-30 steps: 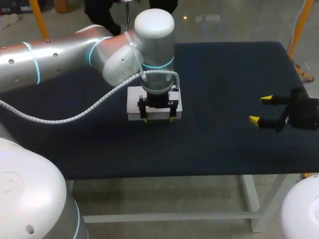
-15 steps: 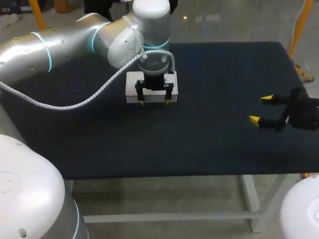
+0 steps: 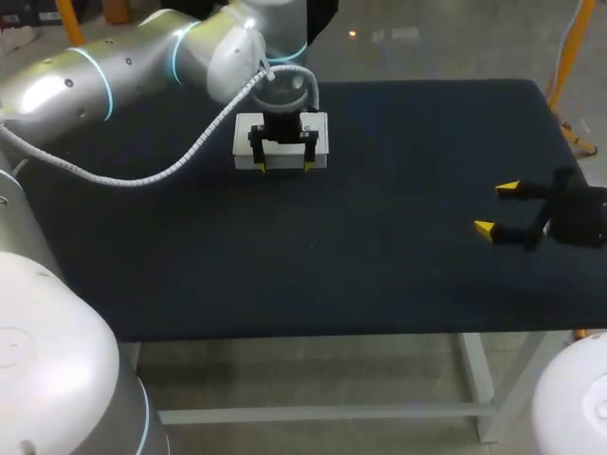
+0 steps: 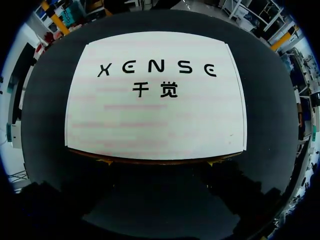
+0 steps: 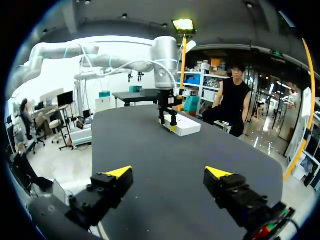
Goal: Assemble the packaging by folding the flat box into shape, placing the metal phone stand inside, and closing the box properly
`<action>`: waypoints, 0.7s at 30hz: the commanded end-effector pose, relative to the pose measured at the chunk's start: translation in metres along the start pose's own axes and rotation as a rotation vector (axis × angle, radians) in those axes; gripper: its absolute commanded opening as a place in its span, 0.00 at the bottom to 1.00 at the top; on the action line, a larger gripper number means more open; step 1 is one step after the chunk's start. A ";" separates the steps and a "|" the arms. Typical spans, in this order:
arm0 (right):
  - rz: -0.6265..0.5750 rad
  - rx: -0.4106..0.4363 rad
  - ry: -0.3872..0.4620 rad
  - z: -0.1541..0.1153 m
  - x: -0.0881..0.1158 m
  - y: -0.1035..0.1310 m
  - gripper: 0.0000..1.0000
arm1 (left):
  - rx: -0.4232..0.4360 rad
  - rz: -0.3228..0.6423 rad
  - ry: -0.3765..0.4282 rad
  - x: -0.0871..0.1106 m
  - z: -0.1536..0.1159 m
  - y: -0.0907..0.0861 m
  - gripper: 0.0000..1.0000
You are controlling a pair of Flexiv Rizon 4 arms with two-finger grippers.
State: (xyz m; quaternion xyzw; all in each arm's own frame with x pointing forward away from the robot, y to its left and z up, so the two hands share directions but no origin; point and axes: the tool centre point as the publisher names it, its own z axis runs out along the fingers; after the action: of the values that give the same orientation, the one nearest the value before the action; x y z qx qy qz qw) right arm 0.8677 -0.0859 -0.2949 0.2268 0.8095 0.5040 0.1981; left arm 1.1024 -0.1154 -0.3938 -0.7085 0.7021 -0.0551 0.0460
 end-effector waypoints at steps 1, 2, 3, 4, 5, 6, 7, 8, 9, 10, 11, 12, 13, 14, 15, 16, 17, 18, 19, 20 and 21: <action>-0.002 -0.007 0.001 -0.001 0.000 -0.001 1.00 | -0.068 0.003 0.001 0.000 0.005 -0.019 1.00; -0.002 -0.007 0.001 -0.001 0.000 -0.001 1.00 | -0.068 0.004 0.002 -0.001 0.005 -0.023 1.00; -0.002 -0.007 0.001 -0.001 0.000 -0.001 1.00 | -0.069 0.006 0.003 -0.001 0.005 -0.027 1.00; -0.002 -0.007 0.001 -0.001 0.000 -0.001 1.00 | -0.069 0.006 0.004 -0.002 0.005 -0.030 1.00; -0.002 -0.007 0.001 -0.001 0.000 -0.001 1.00 | -0.070 0.007 0.005 -0.002 0.005 -0.033 1.00; -0.002 -0.007 0.001 -0.001 0.000 -0.001 1.00 | -0.070 0.008 0.006 -0.002 0.006 -0.037 1.00; -0.002 -0.007 0.001 -0.001 0.000 -0.001 1.00 | -0.073 0.007 0.006 -0.002 0.007 -0.041 1.00; -0.002 -0.007 0.001 -0.001 0.000 -0.001 1.00 | -0.075 0.005 0.007 -0.003 0.007 -0.044 1.00; -0.002 -0.007 0.001 -0.001 0.000 -0.001 1.00 | -0.077 -0.002 0.006 -0.003 0.008 -0.047 1.00; -0.002 -0.007 0.001 -0.001 0.000 -0.001 1.00 | -0.080 -0.006 0.012 -0.004 0.008 -0.049 1.00; -0.002 -0.007 0.001 -0.001 0.000 -0.001 1.00 | -0.081 -0.008 0.014 -0.004 0.009 -0.052 1.00; -0.002 -0.007 0.001 -0.001 0.000 -0.001 1.00 | -0.081 -0.014 0.016 -0.004 0.009 -0.054 1.00; -0.002 -0.007 0.001 -0.001 0.000 -0.001 1.00 | -0.082 -0.015 0.022 -0.005 0.009 -0.056 1.00; -0.002 -0.007 0.001 -0.001 0.000 -0.001 1.00 | -0.082 -0.021 0.023 -0.005 0.009 -0.058 1.00; -0.002 -0.007 0.001 -0.001 0.000 -0.001 1.00 | -0.081 -0.024 0.023 -0.004 0.009 -0.060 1.00; -0.002 -0.007 0.001 -0.001 0.000 -0.001 1.00 | -0.081 -0.024 0.025 -0.004 0.009 -0.062 1.00; -0.002 -0.007 0.001 -0.001 0.000 -0.001 1.00 | -0.078 -0.033 0.026 -0.004 0.008 -0.064 1.00; -0.002 -0.007 0.001 -0.001 0.000 -0.001 1.00 | -0.078 -0.034 0.027 -0.005 0.008 -0.065 1.00; -0.002 -0.007 0.001 -0.001 0.000 -0.001 1.00 | -0.078 -0.035 0.028 -0.004 0.007 -0.065 1.00; -0.002 -0.007 0.001 -0.001 0.000 -0.001 1.00 | -0.074 -0.042 0.027 -0.004 0.006 -0.066 1.00; -0.002 -0.007 0.001 -0.001 0.000 -0.001 1.00 | -0.073 -0.041 0.034 -0.004 0.005 -0.066 1.00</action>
State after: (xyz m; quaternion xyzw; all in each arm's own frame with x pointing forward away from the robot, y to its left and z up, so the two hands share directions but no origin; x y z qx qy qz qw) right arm 0.8671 -0.0859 -0.2946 0.2271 0.8094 0.5038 0.1985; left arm 1.1632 -0.1089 -0.3908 -0.7228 0.6886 -0.0550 0.0174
